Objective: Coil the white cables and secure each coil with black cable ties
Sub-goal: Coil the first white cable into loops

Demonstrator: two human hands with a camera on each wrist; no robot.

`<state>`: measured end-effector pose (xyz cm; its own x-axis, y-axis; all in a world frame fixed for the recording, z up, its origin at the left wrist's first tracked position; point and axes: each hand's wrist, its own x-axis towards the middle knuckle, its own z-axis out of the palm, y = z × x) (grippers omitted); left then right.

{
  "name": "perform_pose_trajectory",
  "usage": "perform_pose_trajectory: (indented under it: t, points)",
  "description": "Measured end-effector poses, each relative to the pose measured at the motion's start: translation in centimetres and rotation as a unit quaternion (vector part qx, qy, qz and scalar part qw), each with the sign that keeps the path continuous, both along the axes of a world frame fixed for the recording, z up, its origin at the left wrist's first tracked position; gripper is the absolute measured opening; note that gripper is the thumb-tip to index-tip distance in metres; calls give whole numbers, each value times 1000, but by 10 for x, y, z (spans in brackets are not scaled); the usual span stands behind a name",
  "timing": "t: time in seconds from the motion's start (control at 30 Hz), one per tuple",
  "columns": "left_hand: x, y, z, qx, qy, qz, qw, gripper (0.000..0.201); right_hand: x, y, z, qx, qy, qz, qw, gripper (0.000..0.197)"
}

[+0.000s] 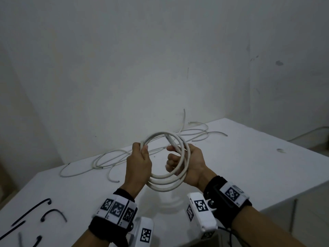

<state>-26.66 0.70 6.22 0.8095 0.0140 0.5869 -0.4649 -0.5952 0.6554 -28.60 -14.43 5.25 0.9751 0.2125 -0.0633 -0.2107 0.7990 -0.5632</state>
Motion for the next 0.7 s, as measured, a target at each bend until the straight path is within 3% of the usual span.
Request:
perform_pose_trajectory:
  t: [0.1, 0.23, 0.33, 0.57, 0.63, 0.7]
  points:
    - [0, -1, -2, 12, 14, 1, 1000, 19, -3, -1, 1, -18, -24, -23, 999, 68]
    - [-2, -2, -4, 17, 13, 0, 1000, 18, -7, 3, -2, -155, -69, -122, 978, 36]
    - [-3, -4, -5, -2, 25, 0, 1000, 20, -6, 2, -5, -215, -81, -176, 957, 30]
    - [-9, -11, -1, -72, 59, -13, 996, 24, -3, -8, -13, -268, -33, -107, 957, 44]
    - [-10, -14, -1, -163, 125, -46, 978, 23, -2, -14, -15, -264, -17, -69, 962, 45]
    - [-12, -15, -2, -282, 212, -104, 930, 19, -3, -19, -16, -265, -9, -44, 963, 45]
